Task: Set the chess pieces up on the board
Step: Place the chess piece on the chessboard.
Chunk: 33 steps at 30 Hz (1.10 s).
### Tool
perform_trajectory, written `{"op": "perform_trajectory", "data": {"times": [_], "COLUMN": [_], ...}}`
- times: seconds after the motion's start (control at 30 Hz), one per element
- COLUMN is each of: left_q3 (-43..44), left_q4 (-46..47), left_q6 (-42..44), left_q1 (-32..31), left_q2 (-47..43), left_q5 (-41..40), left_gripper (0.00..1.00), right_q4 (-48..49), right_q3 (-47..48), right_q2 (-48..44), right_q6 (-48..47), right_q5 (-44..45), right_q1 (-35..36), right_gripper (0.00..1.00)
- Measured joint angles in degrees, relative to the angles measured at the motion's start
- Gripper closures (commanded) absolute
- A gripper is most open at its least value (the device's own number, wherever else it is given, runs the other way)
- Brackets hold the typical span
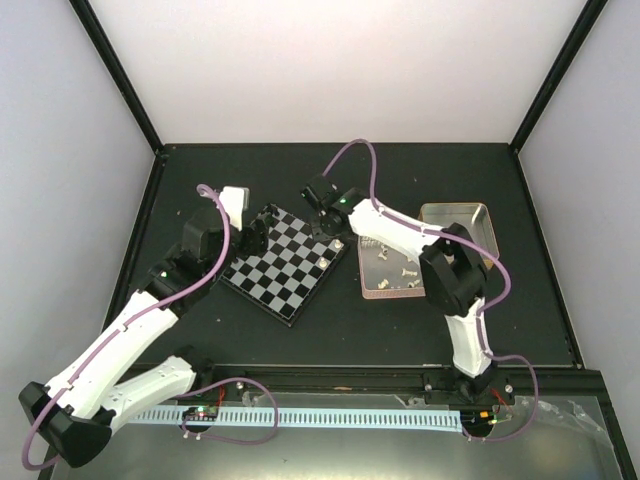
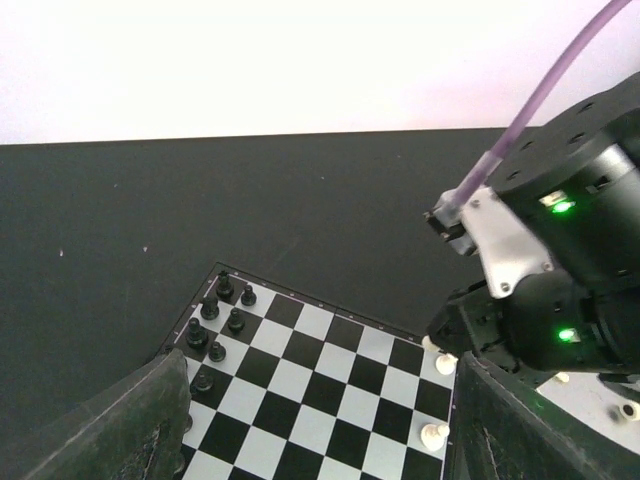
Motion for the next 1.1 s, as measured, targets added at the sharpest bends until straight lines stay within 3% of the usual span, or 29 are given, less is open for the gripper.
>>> {"op": "perform_trajectory", "data": {"times": [0.73, 0.87, 1.1], "left_q3": [-0.02, -0.02, -0.02], "left_q4": [-0.02, 0.0, 0.0], "left_q6": [-0.02, -0.02, -0.02], "left_q1": [0.5, 0.5, 0.52], "left_q2": [0.02, 0.02, 0.04], "left_q5": [0.0, 0.0, 0.02], "left_gripper": [0.25, 0.24, 0.24], "right_q4": [-5.07, -6.14, -7.23], "right_q3": [9.51, 10.71, 11.17], "right_q2": [11.96, 12.26, 12.26], "right_q6": [-2.38, -2.29, -2.47], "right_q5": [0.96, 1.55, 1.9], "right_q1": [0.68, 0.7, 0.68], "right_gripper": [0.95, 0.9, 0.72]}}
